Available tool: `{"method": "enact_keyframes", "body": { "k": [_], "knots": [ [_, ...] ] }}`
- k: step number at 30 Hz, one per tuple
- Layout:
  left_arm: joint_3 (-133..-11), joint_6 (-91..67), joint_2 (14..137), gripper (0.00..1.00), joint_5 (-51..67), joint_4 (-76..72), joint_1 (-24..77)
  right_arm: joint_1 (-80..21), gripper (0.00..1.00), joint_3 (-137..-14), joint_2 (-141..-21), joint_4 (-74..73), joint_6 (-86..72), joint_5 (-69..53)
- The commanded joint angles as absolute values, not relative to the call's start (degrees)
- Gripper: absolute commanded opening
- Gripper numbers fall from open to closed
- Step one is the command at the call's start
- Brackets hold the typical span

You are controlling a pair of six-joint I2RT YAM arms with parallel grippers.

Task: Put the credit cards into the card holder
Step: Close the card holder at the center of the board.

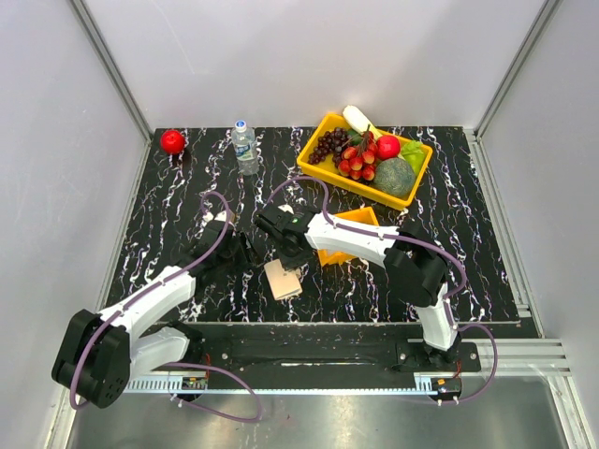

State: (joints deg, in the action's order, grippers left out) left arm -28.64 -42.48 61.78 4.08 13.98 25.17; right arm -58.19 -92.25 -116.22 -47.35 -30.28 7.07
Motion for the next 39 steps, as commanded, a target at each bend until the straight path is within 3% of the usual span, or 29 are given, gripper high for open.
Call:
{"method": "enact_keyframes", "body": {
  "k": [1, 8, 10, 16, 25, 39],
  "knots": [
    [-28.7, -42.0, 62.1, 0.48, 5.2, 11.4, 25.1, -58.8, 0.22, -93.4, -114.7, -46.0, -30.8, 8.9],
    [-28.5, -41.9, 62.2, 0.47, 5.6, 11.3, 25.1, -58.7, 0.14, -93.3, -114.6, -46.0, -31.1, 9.6],
    [-28.5, -41.8, 62.2, 0.46, 6.1, 11.1, 25.1, -58.6, 0.00, -93.4, -114.7, -46.0, -31.1, 9.3],
    [-26.5, -41.0, 61.0, 0.37, 8.3, 9.8, 25.2, -58.8, 0.00, -92.3, -113.2, -43.9, -31.3, 6.9],
    [-23.8, -39.6, 58.2, 0.36, 12.0, 7.3, 26.5, -58.5, 0.00, -88.4, -111.7, -40.6, -30.2, 2.3],
    [-25.2, -40.3, 66.6, 0.34, 13.1, 5.2, 29.6, -56.8, 0.00, -85.2, -110.8, -36.5, -30.7, -1.3]
  ]
}}
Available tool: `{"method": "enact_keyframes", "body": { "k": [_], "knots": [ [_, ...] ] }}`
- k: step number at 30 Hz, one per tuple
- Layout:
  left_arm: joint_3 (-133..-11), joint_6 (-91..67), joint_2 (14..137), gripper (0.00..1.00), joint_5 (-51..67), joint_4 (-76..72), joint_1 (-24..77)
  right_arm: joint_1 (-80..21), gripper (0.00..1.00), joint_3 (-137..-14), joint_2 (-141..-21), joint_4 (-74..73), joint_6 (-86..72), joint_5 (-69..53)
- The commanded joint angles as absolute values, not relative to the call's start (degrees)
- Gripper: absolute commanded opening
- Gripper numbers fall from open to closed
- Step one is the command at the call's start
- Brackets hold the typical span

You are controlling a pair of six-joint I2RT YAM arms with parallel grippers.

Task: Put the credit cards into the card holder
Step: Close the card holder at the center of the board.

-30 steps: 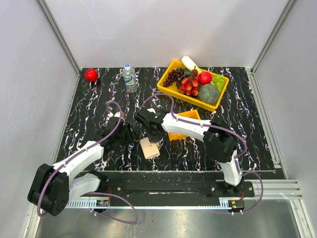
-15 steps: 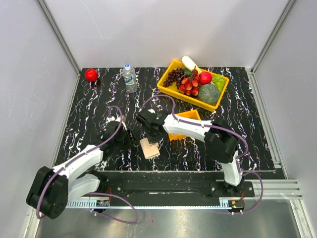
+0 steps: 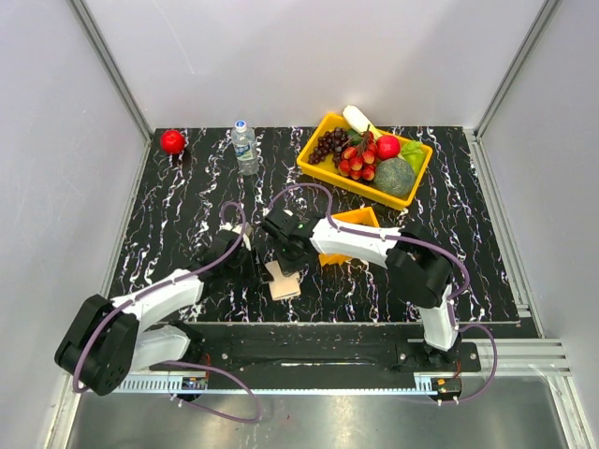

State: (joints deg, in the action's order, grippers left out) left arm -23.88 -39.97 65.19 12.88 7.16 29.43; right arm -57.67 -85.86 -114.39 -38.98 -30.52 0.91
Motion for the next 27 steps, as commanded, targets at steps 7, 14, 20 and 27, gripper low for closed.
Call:
{"method": "enact_keyframes", "body": {
  "k": [7, 14, 20, 27],
  "knots": [
    [-26.1, -40.7, 70.5, 0.32, 12.7, 5.1, 29.7, -55.9, 0.00, -83.3, -110.4, -34.2, -31.3, -3.8],
    [-27.1, -40.2, 72.2, 0.31, 12.5, 5.4, 29.9, -55.6, 0.00, -82.5, -110.1, -32.4, -31.4, -5.7],
    [-27.4, -40.2, 72.2, 0.30, 12.4, 5.4, 30.0, -55.5, 0.00, -82.4, -110.6, -32.5, -31.4, -5.9],
    [-27.9, -39.8, 72.9, 0.29, 12.6, 5.4, 30.1, -55.3, 0.00, -83.0, -110.1, -31.9, -31.6, -6.1]
  ]
}}
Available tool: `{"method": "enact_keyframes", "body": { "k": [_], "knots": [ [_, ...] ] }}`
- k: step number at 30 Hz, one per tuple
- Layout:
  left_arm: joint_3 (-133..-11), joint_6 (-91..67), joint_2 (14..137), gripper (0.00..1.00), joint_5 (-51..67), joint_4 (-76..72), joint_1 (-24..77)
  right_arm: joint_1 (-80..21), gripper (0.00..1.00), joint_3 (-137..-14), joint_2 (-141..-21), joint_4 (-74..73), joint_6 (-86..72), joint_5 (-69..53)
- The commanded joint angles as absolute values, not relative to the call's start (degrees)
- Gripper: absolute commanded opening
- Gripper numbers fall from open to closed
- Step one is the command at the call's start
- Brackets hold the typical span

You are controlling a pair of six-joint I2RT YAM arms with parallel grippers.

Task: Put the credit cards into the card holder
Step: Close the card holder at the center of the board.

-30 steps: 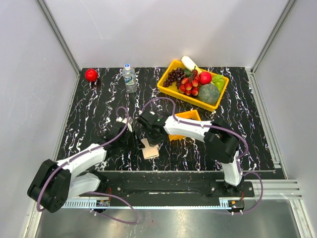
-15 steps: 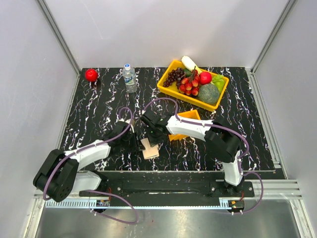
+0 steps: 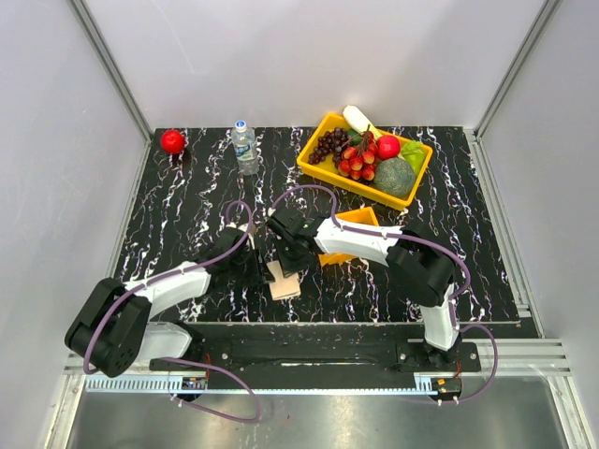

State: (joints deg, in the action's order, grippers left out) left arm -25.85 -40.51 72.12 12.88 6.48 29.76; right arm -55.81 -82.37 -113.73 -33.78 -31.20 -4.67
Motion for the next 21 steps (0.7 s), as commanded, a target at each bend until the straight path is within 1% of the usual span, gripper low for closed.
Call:
{"method": "enact_keyframes", "body": {
  "k": [1, 16, 21],
  "knots": [
    [-28.0, -39.7, 72.9, 0.29, 12.4, 5.4, 30.1, -55.3, 0.00, -83.0, -110.1, -31.8, -31.7, -6.3],
    [-28.5, -39.8, 72.8, 0.28, 12.4, 5.4, 30.1, -55.2, 0.00, -81.9, -113.3, -31.7, -32.8, -5.3],
    [-28.4, -39.7, 72.5, 0.28, 12.4, 5.5, 30.1, -55.2, 0.00, -81.8, -113.6, -33.9, -32.7, -3.5]
  ]
}}
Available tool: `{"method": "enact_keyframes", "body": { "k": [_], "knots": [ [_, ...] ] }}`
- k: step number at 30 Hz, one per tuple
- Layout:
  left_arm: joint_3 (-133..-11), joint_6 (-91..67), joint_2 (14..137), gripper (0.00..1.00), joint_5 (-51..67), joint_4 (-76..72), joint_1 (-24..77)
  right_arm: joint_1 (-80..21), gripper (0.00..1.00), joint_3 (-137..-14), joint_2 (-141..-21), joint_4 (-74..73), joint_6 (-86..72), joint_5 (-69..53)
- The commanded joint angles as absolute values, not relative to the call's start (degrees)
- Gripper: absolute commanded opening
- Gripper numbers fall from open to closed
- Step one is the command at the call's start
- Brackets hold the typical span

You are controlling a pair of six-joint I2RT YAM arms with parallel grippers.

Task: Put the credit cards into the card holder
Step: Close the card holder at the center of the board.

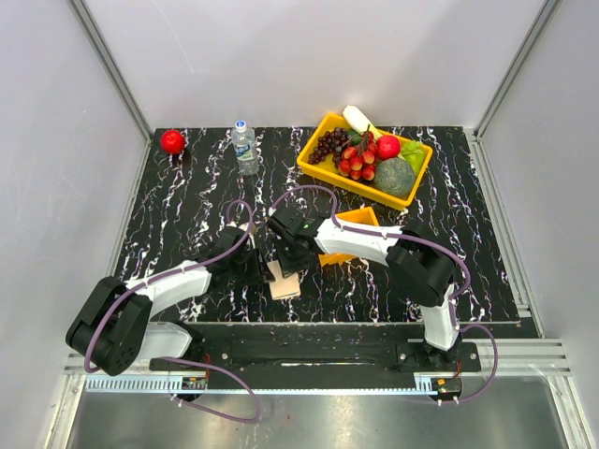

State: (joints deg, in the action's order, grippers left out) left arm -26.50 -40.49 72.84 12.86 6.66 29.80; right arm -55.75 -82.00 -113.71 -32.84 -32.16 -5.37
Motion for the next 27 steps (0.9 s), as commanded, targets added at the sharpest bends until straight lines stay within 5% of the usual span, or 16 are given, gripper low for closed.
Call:
{"method": "enact_keyframes", "body": {
  "k": [1, 27],
  "knots": [
    [-28.3, -39.8, 72.5, 0.28, 12.2, 5.5, 30.1, -55.2, 0.00, -81.8, -113.7, -34.2, -32.6, -3.4],
    [-28.5, -39.8, 72.4, 0.27, 12.1, 5.4, 30.1, -54.6, 0.00, -83.2, -110.9, -31.8, -33.7, -5.9]
  ]
}}
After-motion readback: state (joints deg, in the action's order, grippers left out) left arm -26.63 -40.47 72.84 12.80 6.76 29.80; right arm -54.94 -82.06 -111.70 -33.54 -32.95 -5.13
